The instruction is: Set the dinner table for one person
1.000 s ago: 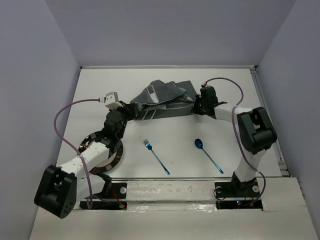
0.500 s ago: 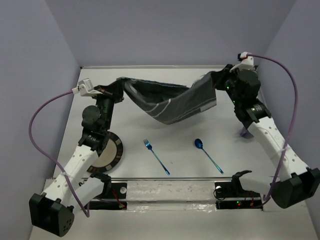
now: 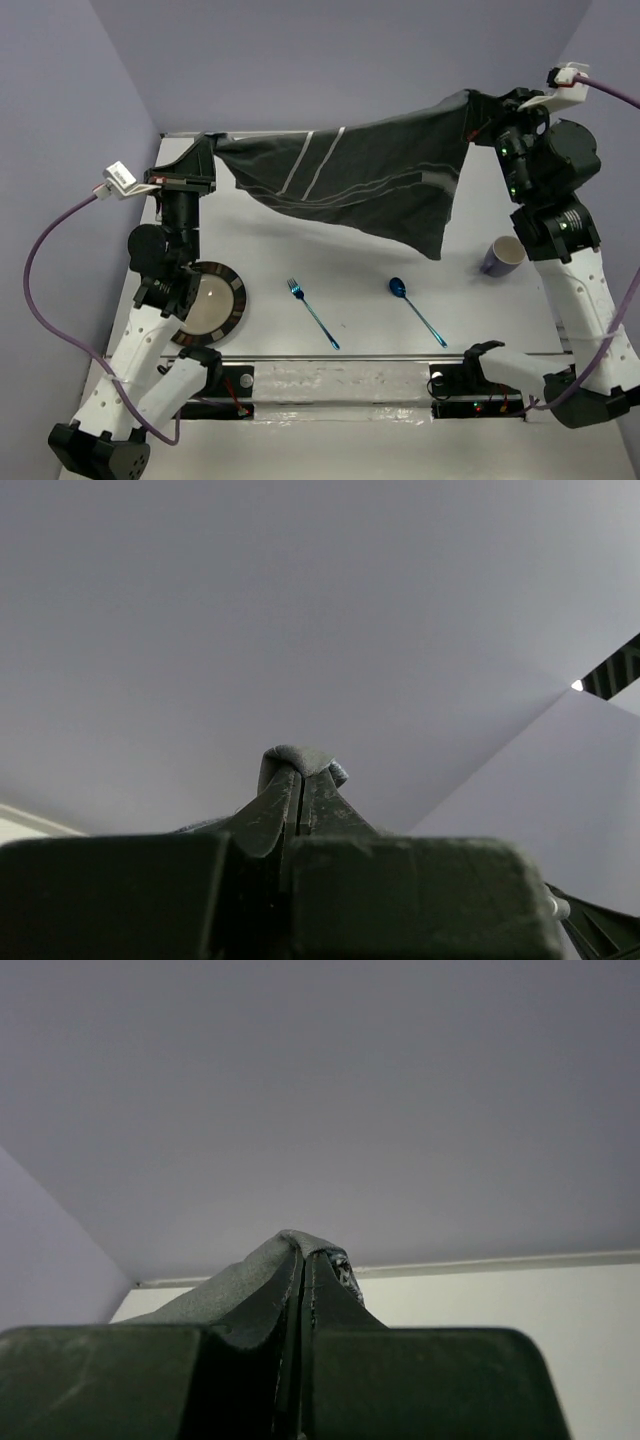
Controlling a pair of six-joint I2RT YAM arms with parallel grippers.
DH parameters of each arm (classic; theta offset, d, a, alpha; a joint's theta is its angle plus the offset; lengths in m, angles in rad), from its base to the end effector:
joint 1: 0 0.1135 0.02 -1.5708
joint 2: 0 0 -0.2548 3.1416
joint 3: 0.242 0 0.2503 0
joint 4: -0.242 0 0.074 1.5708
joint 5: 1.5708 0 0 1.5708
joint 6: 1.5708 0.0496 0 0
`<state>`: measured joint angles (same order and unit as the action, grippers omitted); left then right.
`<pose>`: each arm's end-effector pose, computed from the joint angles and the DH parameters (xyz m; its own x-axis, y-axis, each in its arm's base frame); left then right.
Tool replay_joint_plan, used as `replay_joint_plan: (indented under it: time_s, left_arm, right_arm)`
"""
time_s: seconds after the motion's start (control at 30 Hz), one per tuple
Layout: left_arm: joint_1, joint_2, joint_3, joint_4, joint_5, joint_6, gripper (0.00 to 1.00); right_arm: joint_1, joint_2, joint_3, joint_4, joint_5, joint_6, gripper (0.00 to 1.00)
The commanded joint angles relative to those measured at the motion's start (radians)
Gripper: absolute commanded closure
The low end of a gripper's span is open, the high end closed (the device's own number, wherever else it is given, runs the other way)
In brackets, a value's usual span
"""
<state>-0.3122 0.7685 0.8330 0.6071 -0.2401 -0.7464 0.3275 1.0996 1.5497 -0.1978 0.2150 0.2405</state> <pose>0.1664 -0.0413 0.4421 0.3524 -0.8068 -0.4742 0.4910 0.5908 -0.6402 0.2076 0.0593 0.5308 0.2013 0.3142 -0.9278 -0.1715 0.9438 0.2824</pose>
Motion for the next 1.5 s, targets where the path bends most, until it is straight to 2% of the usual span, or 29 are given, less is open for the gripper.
replay_joint_plan:
  time_s: [0.0,0.13,0.2,0.23,0.37,0.43,0.5,0.6,0.7,0.73,0.77,0.8,0.83,0.87,1.0,1.07,1.1,1.13,1.27,1.4,1.47]
  left_arm:
    - [0.008,0.054,0.012,0.045,-0.039,0.002,1.0]
    - [0.024,0.152,0.047,0.052,-0.03,0.024,1.0]
    - [0.062,0.23,0.069,0.065,-0.002,0.015,1.0]
    - [0.077,0.257,0.081,0.069,0.014,0.015,1.0]
    - [0.146,0.412,0.257,0.056,0.12,0.008,1.0]
    - [0.165,0.495,0.336,0.042,0.166,0.012,1.0]
    - [0.173,0.532,0.426,0.039,0.211,0.018,1.0]
    - [0.173,0.531,0.474,0.049,0.236,0.033,1.0]
    - [0.174,0.497,0.382,0.091,0.268,0.003,1.0]
    - [0.173,0.488,0.339,0.108,0.269,-0.017,1.0]
    - [0.173,0.476,0.222,0.138,0.266,-0.042,1.0]
    - [0.173,0.456,0.156,0.201,0.265,-0.089,0.96]
    - [0.173,0.448,0.094,0.23,0.266,-0.117,0.9]
    - [0.173,0.439,-0.032,0.294,0.269,-0.143,0.73]
    - [0.173,0.402,-0.311,0.379,0.243,-0.221,0.36]
    - [0.173,0.374,-0.434,0.379,0.18,-0.234,0.28]
    - [0.173,0.335,-0.471,0.376,0.167,-0.234,0.2]
    - [0.173,0.315,-0.526,0.364,0.136,-0.232,0.18]
    - [0.173,0.218,-0.593,0.226,0.099,-0.186,0.18]
    - [0.168,0.158,-0.624,0.119,0.096,-0.121,0.21]
    - [0.162,0.16,-0.611,0.062,0.078,-0.087,0.27]
  right_arm:
    - [-0.001,0.097,0.042,-0.029,0.046,-0.052,1.0]
    - [-0.039,0.206,0.091,-0.005,0.014,-0.053,1.0]
    - [-0.065,0.305,0.134,0.009,-0.032,-0.046,1.0]
    - [-0.08,0.306,0.163,0.008,-0.046,-0.044,1.0]
    - [-0.156,0.55,0.386,-0.027,-0.155,-0.006,1.0]
    - [-0.174,0.623,0.577,-0.067,-0.178,0.003,1.0]
    - [-0.183,0.683,0.724,-0.092,-0.193,0.008,1.0]
    - [-0.183,0.677,0.779,-0.094,-0.242,0.005,1.0]
    - [-0.183,0.611,0.622,-0.042,-0.253,0.002,1.0]
    - [-0.183,0.539,0.439,-0.007,-0.276,0.008,1.0]
    - [-0.183,0.502,0.338,0.036,-0.293,0.014,1.0]
    - [-0.183,0.434,0.237,0.122,-0.345,0.031,1.0]
    - [-0.183,0.404,0.133,0.171,-0.373,0.043,1.0]
    - [-0.183,0.381,-0.054,0.26,-0.394,0.068,1.0]
    - [-0.183,0.33,-0.429,0.371,-0.427,0.131,1.0]
    - [-0.183,0.312,-0.566,0.423,-0.398,0.164,1.0]
    - [-0.183,0.31,-0.661,0.461,-0.393,0.192,1.0]
    - [-0.183,0.31,-0.695,0.474,-0.405,0.206,1.0]
    - [-0.183,0.315,-0.804,0.494,-0.394,0.253,1.0]
    - [-0.183,0.316,-0.876,0.476,-0.33,0.25,1.0]
    - [-0.183,0.299,-0.904,0.457,-0.284,0.249,1.0]
